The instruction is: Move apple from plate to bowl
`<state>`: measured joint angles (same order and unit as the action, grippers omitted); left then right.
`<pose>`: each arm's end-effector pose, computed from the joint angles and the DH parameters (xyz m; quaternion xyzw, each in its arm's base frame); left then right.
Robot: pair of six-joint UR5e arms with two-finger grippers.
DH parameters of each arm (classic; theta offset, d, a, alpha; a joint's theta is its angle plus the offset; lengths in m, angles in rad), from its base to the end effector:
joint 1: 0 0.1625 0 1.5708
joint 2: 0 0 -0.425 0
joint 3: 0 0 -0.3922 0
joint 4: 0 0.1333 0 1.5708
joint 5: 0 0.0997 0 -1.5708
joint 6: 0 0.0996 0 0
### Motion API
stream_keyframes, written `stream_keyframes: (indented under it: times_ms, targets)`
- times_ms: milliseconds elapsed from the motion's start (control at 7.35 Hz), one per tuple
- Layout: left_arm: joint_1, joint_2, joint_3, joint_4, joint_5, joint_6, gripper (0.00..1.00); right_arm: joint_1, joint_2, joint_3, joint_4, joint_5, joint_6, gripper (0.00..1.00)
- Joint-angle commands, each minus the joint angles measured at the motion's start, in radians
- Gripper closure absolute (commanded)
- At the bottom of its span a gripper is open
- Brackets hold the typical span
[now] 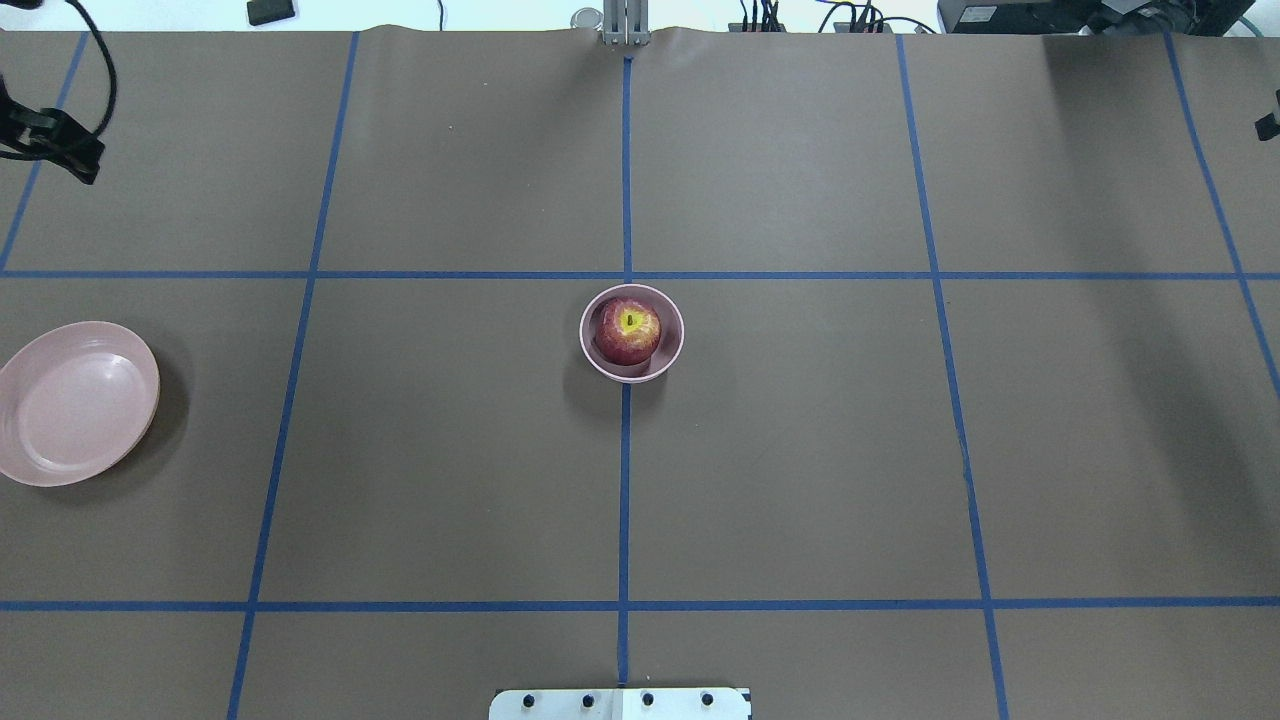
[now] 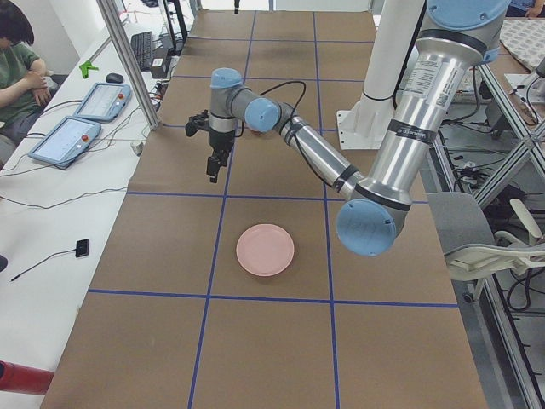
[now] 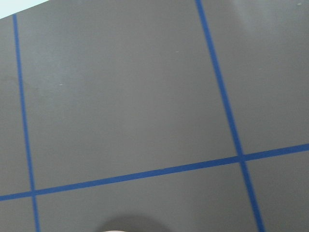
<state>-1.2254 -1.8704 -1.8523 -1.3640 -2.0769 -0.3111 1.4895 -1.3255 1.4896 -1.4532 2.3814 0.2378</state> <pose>0.1157 -0.5726 0.3979 0.0912 0.2909 0.0629 0.9503 0.0118 -0.6080 0.5489 0.0653 -0.4059 0.0159 0.9114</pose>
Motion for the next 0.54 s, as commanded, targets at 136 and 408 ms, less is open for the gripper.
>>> stream_keyframes:
  times_ms: [136,408]
  targets:
    - [-0.118,0.147,0.146,-0.130,-0.083,0.104,0.02,0.070,-0.101,-0.025,-0.001,0.045,-0.113,0.00]
    - [-0.248,0.195,0.284,-0.275,-0.094,0.197,0.02,0.071,-0.109,-0.017,-0.007,-0.101,-0.144,0.00]
